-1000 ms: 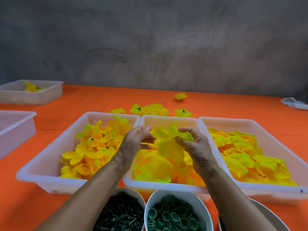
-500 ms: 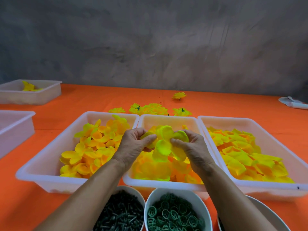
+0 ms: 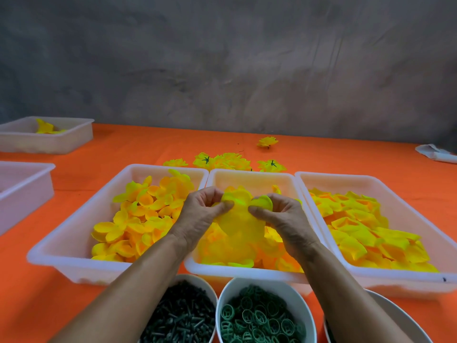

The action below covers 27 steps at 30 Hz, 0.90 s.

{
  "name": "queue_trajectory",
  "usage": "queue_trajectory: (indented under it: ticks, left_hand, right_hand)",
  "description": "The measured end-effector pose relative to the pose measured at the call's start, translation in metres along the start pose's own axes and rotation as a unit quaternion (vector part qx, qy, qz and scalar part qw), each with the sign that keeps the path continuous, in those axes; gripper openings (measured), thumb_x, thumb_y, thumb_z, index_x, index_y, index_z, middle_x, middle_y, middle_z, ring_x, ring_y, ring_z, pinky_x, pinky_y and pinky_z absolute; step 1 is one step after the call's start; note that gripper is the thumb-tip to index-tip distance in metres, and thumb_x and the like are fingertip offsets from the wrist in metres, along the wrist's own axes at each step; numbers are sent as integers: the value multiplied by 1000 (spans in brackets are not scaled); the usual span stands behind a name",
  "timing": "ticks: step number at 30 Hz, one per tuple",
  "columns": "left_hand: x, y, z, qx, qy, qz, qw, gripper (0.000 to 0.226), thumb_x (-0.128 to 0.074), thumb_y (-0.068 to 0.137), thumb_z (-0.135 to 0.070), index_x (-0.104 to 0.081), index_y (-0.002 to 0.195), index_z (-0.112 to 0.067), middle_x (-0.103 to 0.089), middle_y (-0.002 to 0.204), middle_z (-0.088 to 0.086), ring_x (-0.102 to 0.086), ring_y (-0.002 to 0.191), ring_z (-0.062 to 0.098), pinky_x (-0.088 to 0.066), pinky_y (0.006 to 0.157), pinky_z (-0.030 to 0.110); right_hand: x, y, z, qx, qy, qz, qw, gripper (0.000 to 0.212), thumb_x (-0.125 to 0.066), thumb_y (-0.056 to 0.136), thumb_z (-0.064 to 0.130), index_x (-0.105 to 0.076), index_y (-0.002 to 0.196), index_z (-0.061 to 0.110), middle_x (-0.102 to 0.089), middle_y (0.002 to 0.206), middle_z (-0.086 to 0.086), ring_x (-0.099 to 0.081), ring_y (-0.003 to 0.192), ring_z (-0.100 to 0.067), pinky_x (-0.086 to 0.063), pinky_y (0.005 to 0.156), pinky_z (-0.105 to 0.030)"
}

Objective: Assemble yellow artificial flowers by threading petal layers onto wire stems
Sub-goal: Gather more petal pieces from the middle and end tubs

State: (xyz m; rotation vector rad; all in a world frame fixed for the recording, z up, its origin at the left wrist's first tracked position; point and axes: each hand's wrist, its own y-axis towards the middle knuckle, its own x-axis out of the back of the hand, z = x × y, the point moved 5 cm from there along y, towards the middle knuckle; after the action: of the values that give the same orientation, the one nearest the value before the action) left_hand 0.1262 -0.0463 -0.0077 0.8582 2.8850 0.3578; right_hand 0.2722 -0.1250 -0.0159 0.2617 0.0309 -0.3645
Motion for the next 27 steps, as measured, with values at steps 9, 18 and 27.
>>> queue_trajectory:
  ticks: [9,18,27]
  left_hand:
    - [-1,-1,0,8,34,0,999,13,-61,88,-4,-59,76,-7,-55,66,1,-50,57,2,-42,56,14]
    - [-5,-2,-5,25,90,49,994,86,-70,34,-83,-63,96,-23,-68,78,-11,-63,76,-3,-46,63,8]
    - [-1,-1,2,3,53,10,999,19,-67,78,9,-64,77,-10,-66,69,-3,-60,63,-1,-49,60,14]
  right_hand:
    - [1,1,-2,-7,2,-5,1000,19,-71,72,-7,-70,74,12,-69,67,3,-62,62,-9,-49,58,-20]
    - [6,2,-3,-26,6,-33,999,18,-68,76,-5,-71,89,7,-70,83,-11,-66,76,-24,-54,72,-38]
    - [6,1,-5,-23,-1,-49,999,12,-73,72,3,-71,82,9,-70,73,-5,-64,68,-18,-53,61,-31]
